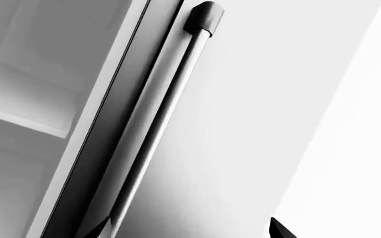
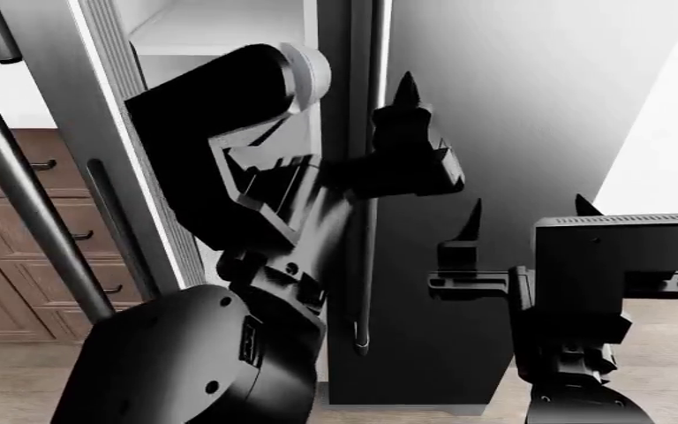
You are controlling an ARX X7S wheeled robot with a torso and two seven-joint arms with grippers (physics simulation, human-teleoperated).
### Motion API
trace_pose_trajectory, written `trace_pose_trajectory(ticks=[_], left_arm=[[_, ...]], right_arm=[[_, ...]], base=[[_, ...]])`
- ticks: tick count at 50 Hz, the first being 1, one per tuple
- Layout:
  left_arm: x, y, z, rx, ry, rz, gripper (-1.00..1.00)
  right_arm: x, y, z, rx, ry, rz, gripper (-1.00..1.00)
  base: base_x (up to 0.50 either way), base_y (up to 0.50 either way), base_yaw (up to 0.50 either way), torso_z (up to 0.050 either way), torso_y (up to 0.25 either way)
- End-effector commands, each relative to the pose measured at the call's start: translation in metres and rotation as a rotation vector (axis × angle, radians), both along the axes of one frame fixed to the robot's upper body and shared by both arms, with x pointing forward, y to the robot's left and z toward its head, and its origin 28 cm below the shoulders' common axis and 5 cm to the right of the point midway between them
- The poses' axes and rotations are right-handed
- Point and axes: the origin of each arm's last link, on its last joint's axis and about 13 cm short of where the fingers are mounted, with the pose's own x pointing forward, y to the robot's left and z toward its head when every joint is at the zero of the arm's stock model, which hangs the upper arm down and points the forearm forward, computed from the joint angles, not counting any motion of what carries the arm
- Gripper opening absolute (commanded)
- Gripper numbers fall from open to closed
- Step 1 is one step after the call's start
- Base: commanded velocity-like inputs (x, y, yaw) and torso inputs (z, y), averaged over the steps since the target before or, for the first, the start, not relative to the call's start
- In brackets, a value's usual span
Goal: Open the fridge door
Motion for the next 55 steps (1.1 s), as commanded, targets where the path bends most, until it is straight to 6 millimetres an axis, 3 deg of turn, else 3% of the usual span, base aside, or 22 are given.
trace_pose_trajectory(ticks=[1, 13, 16, 25, 29, 34, 44, 55], left_arm=[[0.016, -0.006, 0.012, -0.071, 0.021, 0.03, 1.0], [0.045, -0.015, 0.015, -0.052, 0.055, 0.108, 1.0], [0.036, -0.011, 0.006, -0.049, 0.058, 0.107, 1.0], [0.035, -0.011, 0.006, -0.049, 0.058, 0.107, 1.0], [0.06, -0.022, 0.023, -0.075, 0.038, 0.165, 1.0], [0.082, -0.031, 0.03, -0.073, 0.036, 0.222, 1.0], [0.122, -0.032, 0.017, -0.05, 0.054, 0.368, 1.0], [0.159, -0.033, 0.017, -0.029, 0.055, 0.467, 1.0]], right_arm=[[0.001, -0.001, 0.0, 0.026, 0.0, 0.001, 1.0], [0.001, -0.002, -0.002, 0.027, 0.02, -0.01, 1.0], [0.002, -0.001, -0.002, 0.033, 0.031, -0.007, 1.0], [0.002, -0.001, -0.002, 0.033, 0.031, -0.007, 1.0], [0.003, -0.001, -0.003, 0.034, 0.037, -0.005, 1.0], [0.0, -0.002, -0.002, 0.036, 0.033, -0.009, 1.0], [0.0, -0.002, -0.001, 0.04, 0.03, -0.009, 1.0], [0.001, -0.003, -0.001, 0.04, 0.034, -0.004, 1.0]], base=[[0.0, 0.0, 0.0, 0.0, 0.0], [0.0, 0.0, 0.0, 0.0, 0.0], [0.0, 0.0, 0.0, 0.0, 0.0], [0.0, 0.0, 0.0, 0.0, 0.0], [0.0, 0.0, 0.0, 0.0, 0.0], [0.0, 0.0, 0.0, 0.0, 0.0], [0.0, 0.0, 0.0, 0.0, 0.0], [0.0, 0.0, 0.0, 0.0, 0.0]])
